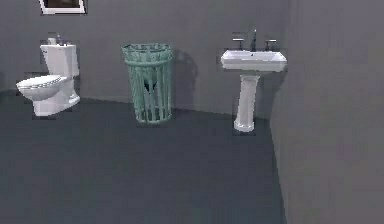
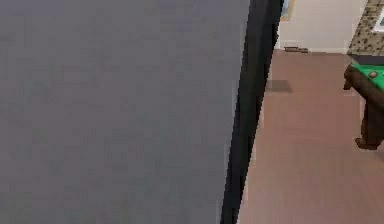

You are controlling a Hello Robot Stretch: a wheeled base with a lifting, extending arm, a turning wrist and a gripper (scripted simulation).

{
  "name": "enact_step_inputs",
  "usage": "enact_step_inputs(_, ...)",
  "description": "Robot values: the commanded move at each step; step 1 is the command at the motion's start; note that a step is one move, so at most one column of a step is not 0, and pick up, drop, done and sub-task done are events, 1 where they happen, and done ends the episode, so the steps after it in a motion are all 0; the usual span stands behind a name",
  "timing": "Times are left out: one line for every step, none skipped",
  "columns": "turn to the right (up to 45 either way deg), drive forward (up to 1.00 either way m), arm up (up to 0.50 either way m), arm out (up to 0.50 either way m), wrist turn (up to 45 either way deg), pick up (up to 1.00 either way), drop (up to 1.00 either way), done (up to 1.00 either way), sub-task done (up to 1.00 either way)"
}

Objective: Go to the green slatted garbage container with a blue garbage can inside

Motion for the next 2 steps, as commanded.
enact_step_inputs(0.0,1.0,0.0,0.0,0.0,0.0,0.0,0.0,0.0)
enact_step_inputs(3.0,0.0,0.0,0.0,0.0,0.0,0.0,0.0,0.0)
